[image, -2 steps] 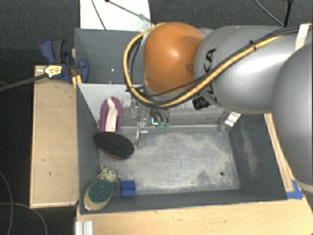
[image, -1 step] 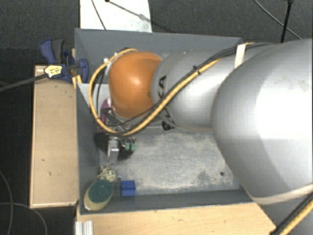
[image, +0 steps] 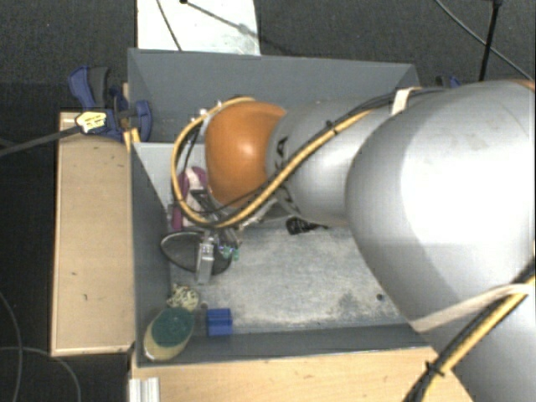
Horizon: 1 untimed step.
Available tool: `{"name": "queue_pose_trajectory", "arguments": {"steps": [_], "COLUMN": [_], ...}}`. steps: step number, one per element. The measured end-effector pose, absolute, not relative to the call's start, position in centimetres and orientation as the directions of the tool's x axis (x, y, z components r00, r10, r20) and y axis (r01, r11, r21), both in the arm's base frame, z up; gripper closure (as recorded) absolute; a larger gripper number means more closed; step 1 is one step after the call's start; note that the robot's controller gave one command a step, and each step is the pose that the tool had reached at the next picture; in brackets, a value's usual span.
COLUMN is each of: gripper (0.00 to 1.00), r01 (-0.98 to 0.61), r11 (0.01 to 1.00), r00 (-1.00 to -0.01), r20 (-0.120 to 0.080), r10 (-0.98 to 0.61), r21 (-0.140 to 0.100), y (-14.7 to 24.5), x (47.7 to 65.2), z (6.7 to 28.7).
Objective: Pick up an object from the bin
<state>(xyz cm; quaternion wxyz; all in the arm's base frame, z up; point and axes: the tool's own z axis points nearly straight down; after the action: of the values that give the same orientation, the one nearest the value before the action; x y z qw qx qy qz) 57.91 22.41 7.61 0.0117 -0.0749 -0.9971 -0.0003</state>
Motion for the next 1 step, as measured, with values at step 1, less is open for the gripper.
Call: {"name": "queue_pose_trajectory", "arguments": {"steps": [1], "gripper": [1.00], "r01": [0.154], "r11": [0.988], "r00": [-0.988], "r20": [0.012], "r10": [0.154], "r21": [0.001], "y": [22.40], "x": [58.24], "z": [7.95]}}
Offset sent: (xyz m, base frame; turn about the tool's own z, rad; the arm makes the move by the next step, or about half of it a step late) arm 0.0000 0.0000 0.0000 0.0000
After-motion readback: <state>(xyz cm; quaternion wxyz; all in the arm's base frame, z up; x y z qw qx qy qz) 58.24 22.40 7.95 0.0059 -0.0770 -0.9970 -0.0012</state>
